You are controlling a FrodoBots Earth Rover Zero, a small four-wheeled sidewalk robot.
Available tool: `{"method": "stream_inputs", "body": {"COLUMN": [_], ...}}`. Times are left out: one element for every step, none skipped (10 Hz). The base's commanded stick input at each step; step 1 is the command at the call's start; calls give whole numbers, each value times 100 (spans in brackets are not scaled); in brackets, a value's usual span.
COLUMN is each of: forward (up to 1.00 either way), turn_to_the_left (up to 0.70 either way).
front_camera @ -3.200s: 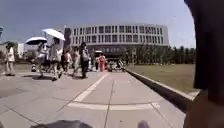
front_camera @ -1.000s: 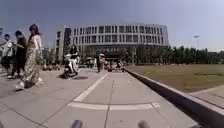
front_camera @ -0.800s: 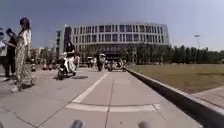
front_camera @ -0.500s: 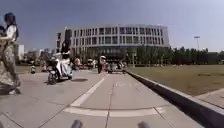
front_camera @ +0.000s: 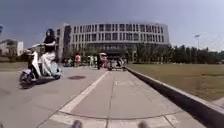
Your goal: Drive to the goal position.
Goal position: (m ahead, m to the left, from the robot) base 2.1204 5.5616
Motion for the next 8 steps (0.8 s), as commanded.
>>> {"method": "stream_inputs", "body": {"forward": [43,66,70,70,70,70,70,70], "turn_to_the_left": [0,0,0,0,0,0,0,0]}}
